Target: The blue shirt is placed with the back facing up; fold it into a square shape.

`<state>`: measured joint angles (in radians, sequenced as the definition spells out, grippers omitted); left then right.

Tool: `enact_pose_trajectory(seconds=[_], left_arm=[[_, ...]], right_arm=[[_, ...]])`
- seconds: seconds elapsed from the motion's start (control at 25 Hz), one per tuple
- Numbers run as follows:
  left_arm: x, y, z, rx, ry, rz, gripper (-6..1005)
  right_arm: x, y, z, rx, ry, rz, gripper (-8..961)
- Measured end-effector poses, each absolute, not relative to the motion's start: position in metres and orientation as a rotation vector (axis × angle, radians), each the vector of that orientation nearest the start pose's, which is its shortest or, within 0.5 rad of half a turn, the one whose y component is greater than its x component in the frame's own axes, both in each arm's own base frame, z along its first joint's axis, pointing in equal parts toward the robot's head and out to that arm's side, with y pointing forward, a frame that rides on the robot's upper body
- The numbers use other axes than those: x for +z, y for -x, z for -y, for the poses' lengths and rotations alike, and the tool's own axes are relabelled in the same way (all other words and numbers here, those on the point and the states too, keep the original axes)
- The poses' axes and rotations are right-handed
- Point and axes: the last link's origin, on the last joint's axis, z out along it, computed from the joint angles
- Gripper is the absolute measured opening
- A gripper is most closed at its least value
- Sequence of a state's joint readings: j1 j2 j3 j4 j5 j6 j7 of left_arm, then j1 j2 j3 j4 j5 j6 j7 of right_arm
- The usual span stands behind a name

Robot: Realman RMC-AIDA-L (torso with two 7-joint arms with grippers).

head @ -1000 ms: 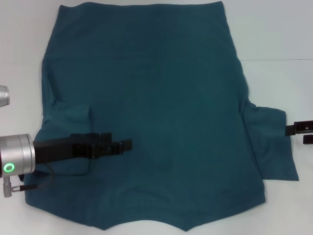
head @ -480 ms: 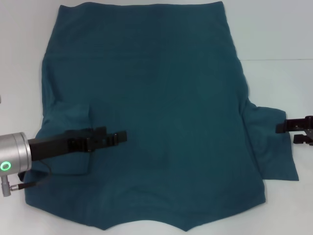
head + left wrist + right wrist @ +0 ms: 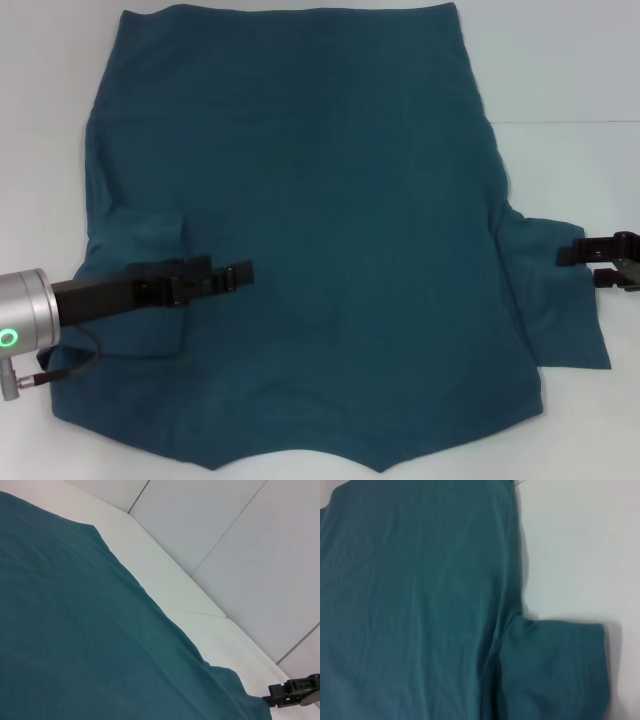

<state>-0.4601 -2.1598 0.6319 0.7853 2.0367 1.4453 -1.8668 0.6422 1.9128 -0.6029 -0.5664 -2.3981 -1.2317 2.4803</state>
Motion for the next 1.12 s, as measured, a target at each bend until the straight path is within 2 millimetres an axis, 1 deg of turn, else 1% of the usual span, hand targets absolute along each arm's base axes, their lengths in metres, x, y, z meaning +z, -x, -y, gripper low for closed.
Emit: enact_pose_trajectory(seconds=[0.56, 1.0, 1.12], left_arm=[[-0.002, 0.279, -0.33, -0.758, 2.392, 1.298, 948], [-0.003, 0.281, -0.33, -0.756, 2.38, 1.302, 948], [-0.003, 0.281, -0.33, -0.756, 2.38, 1.303, 948]], right_arm=[[0.047, -0.33, -0.385, 0.329, 1.916, -1.874, 716], [0.044, -0.319, -0.39, 0.402, 1.941, -1.864, 709], [0.043, -0.319, -0.39, 0.394, 1.948, -1.863, 707]])
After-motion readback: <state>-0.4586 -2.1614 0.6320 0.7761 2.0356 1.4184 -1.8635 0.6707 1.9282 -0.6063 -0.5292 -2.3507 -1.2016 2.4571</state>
